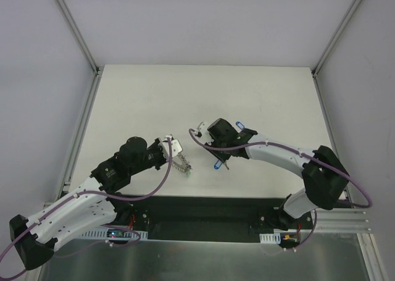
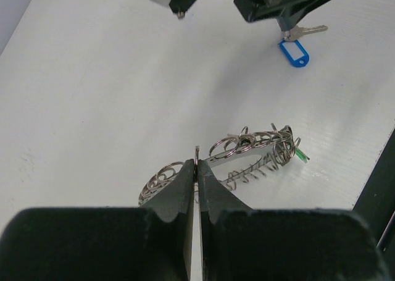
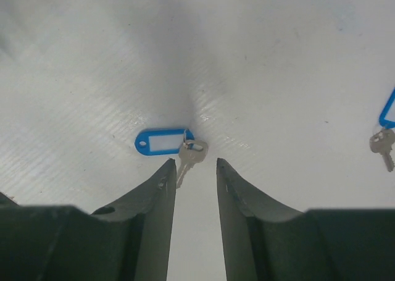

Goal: Put the keys on the keyring

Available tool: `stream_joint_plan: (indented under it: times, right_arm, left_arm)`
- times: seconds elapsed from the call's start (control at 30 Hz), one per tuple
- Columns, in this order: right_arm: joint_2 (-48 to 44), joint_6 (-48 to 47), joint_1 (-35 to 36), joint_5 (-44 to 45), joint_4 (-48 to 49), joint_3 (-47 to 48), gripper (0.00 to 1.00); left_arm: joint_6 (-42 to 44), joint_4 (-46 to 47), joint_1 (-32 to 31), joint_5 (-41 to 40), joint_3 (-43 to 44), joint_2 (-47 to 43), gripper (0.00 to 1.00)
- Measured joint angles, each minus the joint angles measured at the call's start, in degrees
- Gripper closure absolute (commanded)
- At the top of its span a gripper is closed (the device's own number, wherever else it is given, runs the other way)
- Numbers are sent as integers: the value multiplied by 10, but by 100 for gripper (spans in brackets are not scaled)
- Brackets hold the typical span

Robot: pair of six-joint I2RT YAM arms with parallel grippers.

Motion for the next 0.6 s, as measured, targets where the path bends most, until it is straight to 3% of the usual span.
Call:
stream_joint_plan:
  times: [0.13,0.33,0.6]
  right_arm:
    - [-50,3,-11,4,57,-49,70]
    - [-55,6,-29,-10,124,-125,71]
    - [-55,5,-32,-28,179,-145,71]
  left_arm:
    - [0,0,0,0,0,7,100]
    - [0,0,8,1,0,13,100]
    - [0,0,8,10,0,19,100]
